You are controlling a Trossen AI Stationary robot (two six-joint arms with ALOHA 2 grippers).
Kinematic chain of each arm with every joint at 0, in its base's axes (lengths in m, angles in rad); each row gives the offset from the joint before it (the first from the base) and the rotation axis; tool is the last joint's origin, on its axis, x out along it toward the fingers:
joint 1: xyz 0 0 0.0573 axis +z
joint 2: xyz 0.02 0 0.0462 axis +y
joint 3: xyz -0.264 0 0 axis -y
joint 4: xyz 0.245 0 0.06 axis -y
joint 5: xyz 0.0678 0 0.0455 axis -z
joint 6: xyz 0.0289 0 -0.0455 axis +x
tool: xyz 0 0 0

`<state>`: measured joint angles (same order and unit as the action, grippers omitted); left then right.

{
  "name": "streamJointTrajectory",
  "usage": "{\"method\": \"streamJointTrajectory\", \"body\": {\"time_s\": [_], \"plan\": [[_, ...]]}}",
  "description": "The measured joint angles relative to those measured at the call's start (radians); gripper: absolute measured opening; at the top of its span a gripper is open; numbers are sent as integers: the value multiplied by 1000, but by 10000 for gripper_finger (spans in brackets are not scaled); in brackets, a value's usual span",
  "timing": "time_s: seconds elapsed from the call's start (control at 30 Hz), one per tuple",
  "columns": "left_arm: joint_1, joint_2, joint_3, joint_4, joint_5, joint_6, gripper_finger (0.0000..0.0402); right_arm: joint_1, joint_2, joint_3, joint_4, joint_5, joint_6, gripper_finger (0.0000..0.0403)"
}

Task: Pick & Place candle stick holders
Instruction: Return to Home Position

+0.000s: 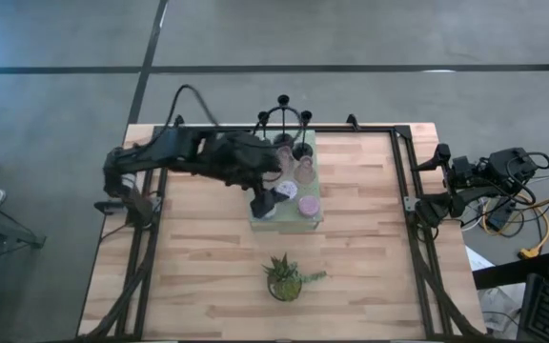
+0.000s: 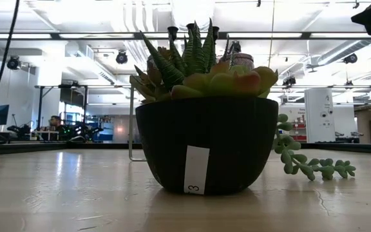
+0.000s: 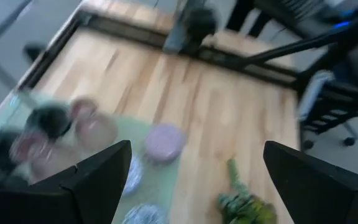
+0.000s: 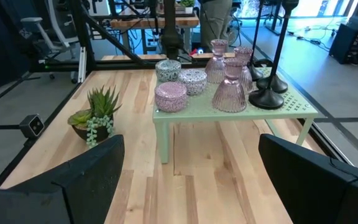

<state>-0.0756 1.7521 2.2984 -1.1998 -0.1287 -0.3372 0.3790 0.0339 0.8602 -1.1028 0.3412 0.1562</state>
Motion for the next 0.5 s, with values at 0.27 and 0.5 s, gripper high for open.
{"method": "streamJointTrajectory", "body": {"time_s": [0.27,0.5], "plan": [[-51,-95,-46,64,-42,26,369,0,0,0,0,0,0,366],[-57,-133,-80,79,-56,34,369,0,0,0,0,0,0,366]]}}
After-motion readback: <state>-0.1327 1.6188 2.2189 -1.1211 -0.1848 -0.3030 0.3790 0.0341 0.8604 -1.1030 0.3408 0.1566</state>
